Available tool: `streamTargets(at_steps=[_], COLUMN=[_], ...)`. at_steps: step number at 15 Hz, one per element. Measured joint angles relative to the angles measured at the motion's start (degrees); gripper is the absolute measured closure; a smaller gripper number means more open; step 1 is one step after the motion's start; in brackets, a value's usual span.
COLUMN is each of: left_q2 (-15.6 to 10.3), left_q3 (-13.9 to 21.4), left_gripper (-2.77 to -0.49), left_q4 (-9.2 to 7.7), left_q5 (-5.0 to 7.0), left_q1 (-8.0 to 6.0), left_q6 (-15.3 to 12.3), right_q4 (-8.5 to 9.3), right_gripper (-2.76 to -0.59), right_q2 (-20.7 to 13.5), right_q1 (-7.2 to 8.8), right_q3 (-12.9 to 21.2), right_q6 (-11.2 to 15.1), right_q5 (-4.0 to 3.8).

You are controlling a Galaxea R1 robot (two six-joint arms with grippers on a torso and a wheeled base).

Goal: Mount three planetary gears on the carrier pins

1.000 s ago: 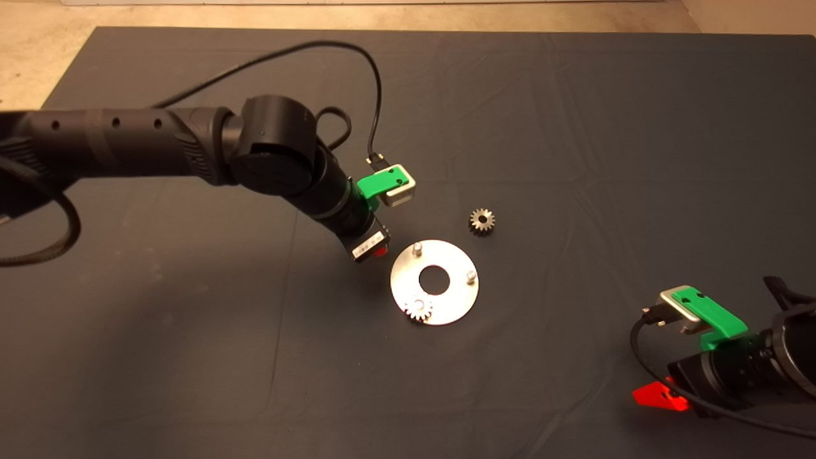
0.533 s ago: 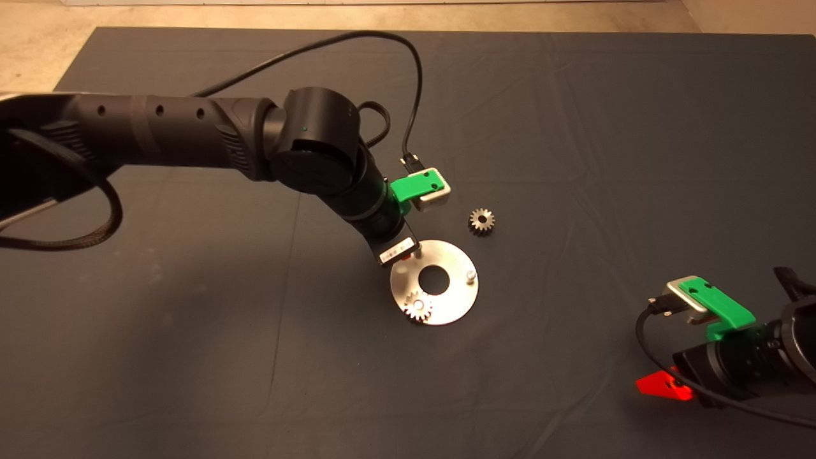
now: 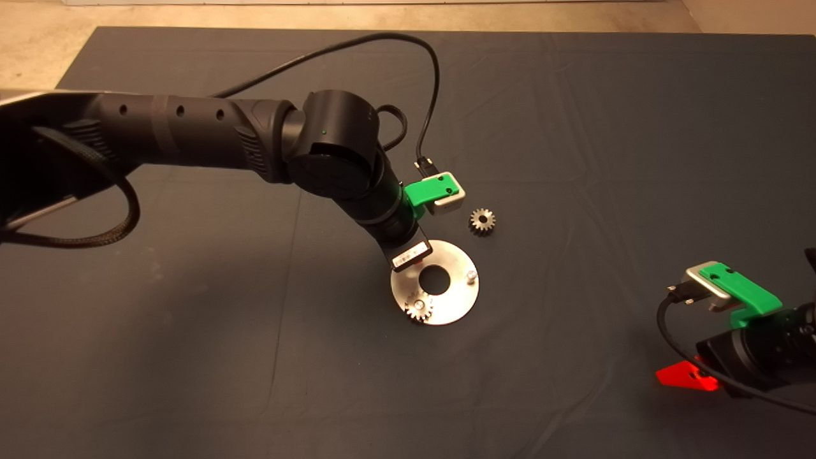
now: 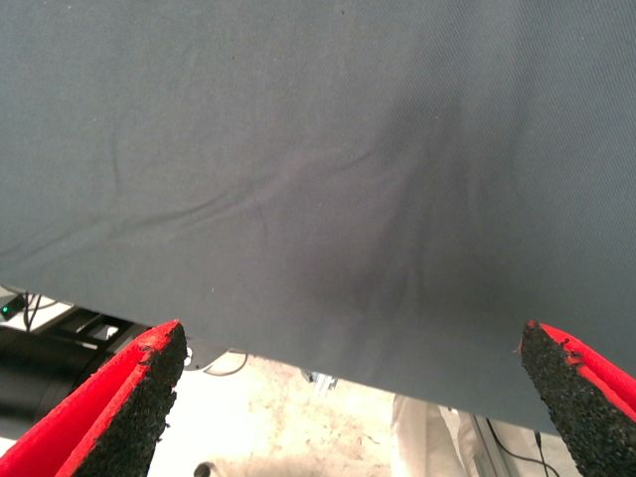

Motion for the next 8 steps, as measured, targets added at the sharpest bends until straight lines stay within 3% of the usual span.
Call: streamTargets(at_steps=[8], left_q2=[0.5], left_q3=[-1.4], left_gripper=[-0.56], left_q4=[0.00], left_q5=[-0.29], left_q1=[0.01], left_q6=[0.1], right_q4=[3.11], right_gripper=[-2.50], right_q2=[-0.6], right_q1=[2.26], right_q3=[0.0], right_q6=[-0.5], right_q5=[-0.02])
